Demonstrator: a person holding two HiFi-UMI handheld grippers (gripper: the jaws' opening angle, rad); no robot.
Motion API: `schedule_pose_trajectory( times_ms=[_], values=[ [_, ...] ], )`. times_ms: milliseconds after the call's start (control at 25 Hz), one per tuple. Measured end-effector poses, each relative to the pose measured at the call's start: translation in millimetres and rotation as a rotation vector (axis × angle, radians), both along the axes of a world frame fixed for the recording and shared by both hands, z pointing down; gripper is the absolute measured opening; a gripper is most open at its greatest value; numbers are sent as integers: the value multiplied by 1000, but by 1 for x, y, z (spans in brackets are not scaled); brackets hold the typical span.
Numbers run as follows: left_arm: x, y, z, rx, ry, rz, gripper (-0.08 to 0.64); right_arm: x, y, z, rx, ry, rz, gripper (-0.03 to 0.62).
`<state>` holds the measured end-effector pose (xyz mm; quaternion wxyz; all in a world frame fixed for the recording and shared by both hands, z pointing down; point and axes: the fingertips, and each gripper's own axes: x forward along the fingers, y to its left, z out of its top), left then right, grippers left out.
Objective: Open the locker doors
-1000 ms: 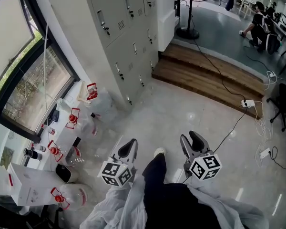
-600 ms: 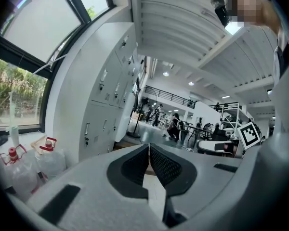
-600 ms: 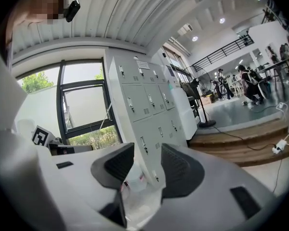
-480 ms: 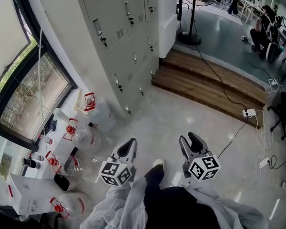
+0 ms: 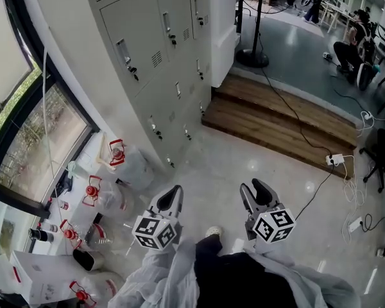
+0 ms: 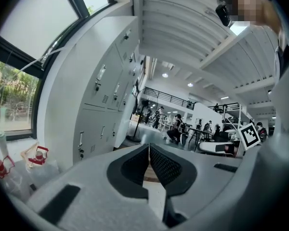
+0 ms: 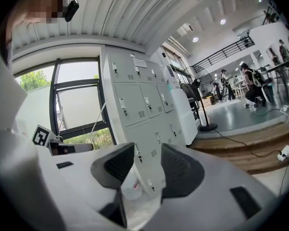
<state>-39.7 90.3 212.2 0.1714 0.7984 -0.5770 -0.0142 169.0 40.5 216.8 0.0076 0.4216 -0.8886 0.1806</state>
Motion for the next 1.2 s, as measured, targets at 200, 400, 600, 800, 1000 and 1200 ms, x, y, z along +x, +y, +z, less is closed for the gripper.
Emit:
schedule_pose_trajectory(
  times_ms=[200,400,600,800,1000,1200],
  values=[
    [-5,-30,6,-6,2,12,11,-4,-27,5,-8,5,11,158],
    [-13,-57,5,4,-4,17,10,-9,-54,2,4,8,16,158],
    [-19,-75,13,1,2,27,11,-15,-66,13,-15,1,16,158],
    [-15,-82,20,-10,7,56,11,-16,-68,20,-32,8,22,158],
    [-10,-89,24,-18,5,90,10,-17,-72,23,-32,7,24,158],
    [-12,-107,26,-17,1,85,10,-22,-82,28,-32,19,0,158]
  ],
)
